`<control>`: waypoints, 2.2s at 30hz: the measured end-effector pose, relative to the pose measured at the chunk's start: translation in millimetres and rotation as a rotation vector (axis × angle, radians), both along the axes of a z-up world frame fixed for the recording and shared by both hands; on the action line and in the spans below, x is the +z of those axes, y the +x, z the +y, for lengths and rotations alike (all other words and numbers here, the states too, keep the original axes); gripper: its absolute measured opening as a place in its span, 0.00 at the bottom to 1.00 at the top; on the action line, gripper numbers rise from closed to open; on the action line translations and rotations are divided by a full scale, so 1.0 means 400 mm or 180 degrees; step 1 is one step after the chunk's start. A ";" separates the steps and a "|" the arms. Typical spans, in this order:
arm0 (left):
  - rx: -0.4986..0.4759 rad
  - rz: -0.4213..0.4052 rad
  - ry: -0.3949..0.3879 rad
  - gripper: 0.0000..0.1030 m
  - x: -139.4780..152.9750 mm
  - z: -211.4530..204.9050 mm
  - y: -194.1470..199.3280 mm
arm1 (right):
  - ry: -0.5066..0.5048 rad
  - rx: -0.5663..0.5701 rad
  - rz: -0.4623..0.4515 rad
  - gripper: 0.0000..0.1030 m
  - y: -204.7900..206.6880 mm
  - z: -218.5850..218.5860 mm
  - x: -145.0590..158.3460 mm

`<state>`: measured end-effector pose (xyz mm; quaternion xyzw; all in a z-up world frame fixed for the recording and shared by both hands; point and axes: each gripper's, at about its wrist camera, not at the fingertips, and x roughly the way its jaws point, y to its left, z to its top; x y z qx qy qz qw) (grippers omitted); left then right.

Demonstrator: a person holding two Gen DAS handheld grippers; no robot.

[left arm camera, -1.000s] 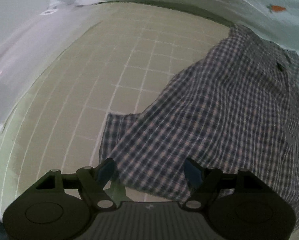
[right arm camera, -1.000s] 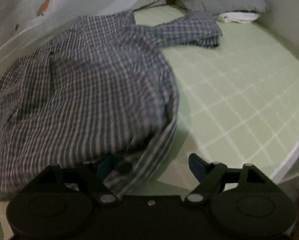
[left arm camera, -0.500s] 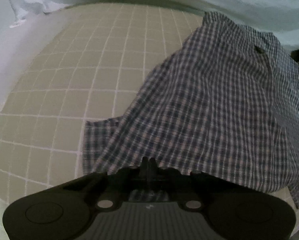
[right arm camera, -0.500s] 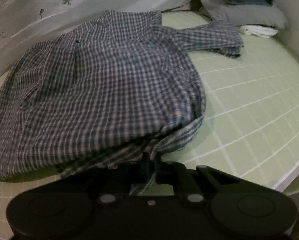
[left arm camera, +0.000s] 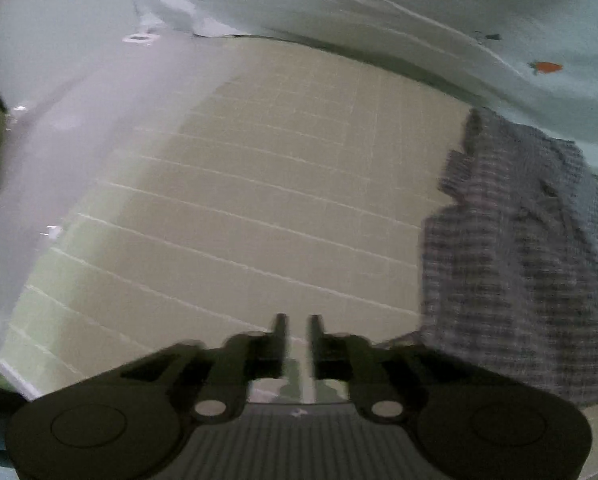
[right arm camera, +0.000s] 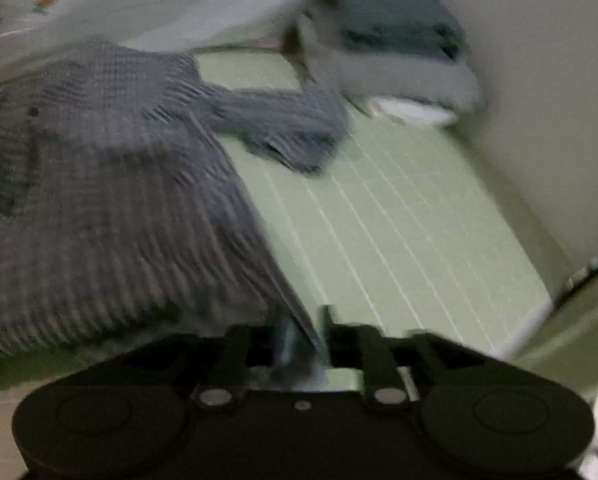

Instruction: Fold clothes

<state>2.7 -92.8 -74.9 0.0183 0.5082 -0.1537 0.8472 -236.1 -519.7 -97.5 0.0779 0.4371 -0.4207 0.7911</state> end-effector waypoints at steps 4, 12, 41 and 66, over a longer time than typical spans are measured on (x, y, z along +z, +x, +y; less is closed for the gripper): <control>-0.0086 0.0035 -0.0082 0.57 -0.012 -0.071 0.012 | -0.0030 0.0063 -0.0219 0.88 0.062 0.005 0.021; -0.0298 -0.0047 -0.0246 0.79 -0.013 -0.246 0.116 | -0.0038 0.0232 -0.0513 0.97 0.172 -0.012 0.048; -0.1661 0.0006 -0.0526 0.09 -0.113 -0.797 0.118 | 0.0646 -0.0262 -0.0392 0.97 0.257 -0.210 -0.104; -0.0734 -0.0102 0.0079 0.69 -0.131 -0.625 0.290 | 0.0711 0.0086 -0.0193 0.99 0.312 -0.168 -0.141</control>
